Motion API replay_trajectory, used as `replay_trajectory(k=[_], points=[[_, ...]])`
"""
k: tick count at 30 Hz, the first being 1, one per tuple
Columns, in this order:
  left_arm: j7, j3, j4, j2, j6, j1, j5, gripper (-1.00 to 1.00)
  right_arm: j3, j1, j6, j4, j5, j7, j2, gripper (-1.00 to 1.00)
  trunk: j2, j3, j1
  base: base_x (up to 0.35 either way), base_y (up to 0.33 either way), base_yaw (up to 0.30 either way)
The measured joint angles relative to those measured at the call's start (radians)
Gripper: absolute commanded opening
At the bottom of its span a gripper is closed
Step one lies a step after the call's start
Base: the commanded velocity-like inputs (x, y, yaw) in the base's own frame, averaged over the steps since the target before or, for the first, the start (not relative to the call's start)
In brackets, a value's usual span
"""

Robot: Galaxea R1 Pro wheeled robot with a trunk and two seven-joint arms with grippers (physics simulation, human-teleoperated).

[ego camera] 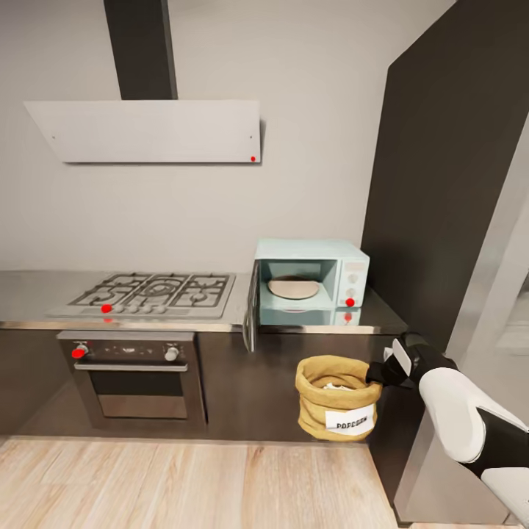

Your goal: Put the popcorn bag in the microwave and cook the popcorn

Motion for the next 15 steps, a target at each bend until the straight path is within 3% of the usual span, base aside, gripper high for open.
replay_trajectory(k=[7,15], points=[[0.000,0.000,0.000,0.000,0.000,0.000,0.000,1.00,0.000,0.000,0.011,-0.001,-0.004,0.003,0.006,-1.00,0.000,0.000,0.000,0.220,-0.168,0.000],[0.000,0.000,0.000,-0.004,0.000,0.000,0.000,1.00,0.002,0.000,0.013,-0.002,-0.004,-0.001,0.107,-1.00,0.000,0.000,0.000,0.014,-0.010,0.000]])
